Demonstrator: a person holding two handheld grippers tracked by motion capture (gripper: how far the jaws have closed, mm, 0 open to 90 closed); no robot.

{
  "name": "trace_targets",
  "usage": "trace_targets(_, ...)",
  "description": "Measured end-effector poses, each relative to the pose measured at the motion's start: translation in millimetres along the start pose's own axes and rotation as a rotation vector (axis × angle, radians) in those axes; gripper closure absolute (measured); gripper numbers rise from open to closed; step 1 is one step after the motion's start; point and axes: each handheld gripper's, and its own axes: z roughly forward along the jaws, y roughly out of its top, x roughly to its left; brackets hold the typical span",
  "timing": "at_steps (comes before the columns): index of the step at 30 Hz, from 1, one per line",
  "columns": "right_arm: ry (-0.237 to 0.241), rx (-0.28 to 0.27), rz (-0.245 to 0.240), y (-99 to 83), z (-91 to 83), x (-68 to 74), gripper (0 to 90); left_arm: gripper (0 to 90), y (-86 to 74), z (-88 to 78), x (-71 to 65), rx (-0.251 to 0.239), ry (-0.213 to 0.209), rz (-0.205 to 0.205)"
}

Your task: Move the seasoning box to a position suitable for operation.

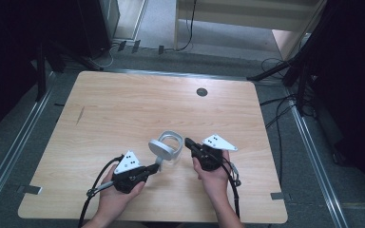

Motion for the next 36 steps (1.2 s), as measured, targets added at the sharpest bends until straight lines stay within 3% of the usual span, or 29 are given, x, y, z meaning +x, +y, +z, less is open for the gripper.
trace_targets(4,0.005,0.006,0.014,0.5,4.2,-1.0,90.0,90.0,0.3,8.6,-9.4,0.028,-0.009,0.027)
trace_targets(7,0.015,0.004,0.021,0.3,5.6,1.0,90.0,90.0,0.1,14.2,-6.9,0.037,0.02,0.02)
trace_targets(13,0.023,0.01,0.013,-1.5,3.8,4.3,90.0,89.7,-0.6,9.1,5.0,0.043,0.038,0.005)
trace_targets(23,0.054,0.014,-0.017,-1.0,5.6,13.2,90.0,89.3,0.0,-2.1,28.8,0.019,0.103,-0.031)
trace_targets(27,0.034,0.015,-0.016,7.6,15.7,5.6,90.0,89.1,1.8,-6.6,45.1,0.01,0.138,-0.057)
trace_targets(36,0.087,0.011,-0.073,26.9,48.2,2.8,90.0,87.0,7.4,-9.6,68.0,-0.001,0.187,-0.081)
